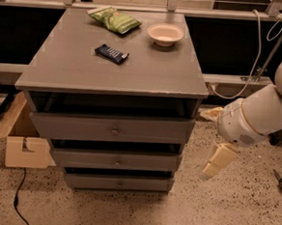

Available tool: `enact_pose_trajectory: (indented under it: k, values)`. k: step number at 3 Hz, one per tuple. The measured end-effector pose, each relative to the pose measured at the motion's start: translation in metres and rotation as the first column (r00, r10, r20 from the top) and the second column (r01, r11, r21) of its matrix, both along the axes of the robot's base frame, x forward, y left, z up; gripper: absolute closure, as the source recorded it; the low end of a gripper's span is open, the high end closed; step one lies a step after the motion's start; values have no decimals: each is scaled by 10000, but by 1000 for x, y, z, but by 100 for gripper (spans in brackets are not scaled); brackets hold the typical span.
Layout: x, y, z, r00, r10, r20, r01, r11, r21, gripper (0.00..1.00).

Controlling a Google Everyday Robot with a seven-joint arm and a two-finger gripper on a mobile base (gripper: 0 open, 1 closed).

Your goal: Open bottom drawer

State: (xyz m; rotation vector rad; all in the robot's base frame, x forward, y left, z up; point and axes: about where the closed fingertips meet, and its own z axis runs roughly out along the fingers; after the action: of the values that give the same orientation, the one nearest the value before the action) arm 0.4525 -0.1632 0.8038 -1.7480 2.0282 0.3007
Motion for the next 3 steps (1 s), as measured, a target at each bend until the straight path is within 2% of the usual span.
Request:
enact_pose_trajectory:
  k: [1,2,3]
  values:
    - [-2,5,-16,9994,327,-90,-326,9995,19,0]
    - [-4,15,-65,9941,1073,-157,-1070,9941,174,0]
    - [-1,29,-125,9836,1792,-186,-1786,9835,278,0]
